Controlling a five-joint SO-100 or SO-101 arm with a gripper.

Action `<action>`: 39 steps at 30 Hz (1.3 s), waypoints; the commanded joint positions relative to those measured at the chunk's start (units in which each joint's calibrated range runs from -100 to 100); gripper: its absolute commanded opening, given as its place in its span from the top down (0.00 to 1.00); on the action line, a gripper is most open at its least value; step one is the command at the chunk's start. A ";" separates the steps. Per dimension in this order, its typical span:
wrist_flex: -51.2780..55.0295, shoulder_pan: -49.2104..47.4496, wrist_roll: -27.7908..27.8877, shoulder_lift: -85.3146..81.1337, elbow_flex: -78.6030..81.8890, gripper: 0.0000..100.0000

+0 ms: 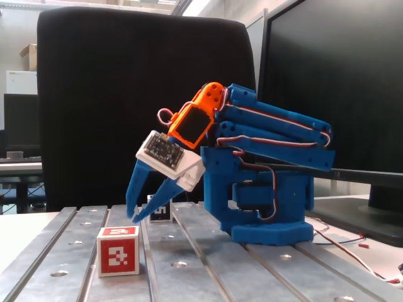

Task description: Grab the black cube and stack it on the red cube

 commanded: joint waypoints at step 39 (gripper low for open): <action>6.31 18.14 -20.91 66.74 -60.24 0.99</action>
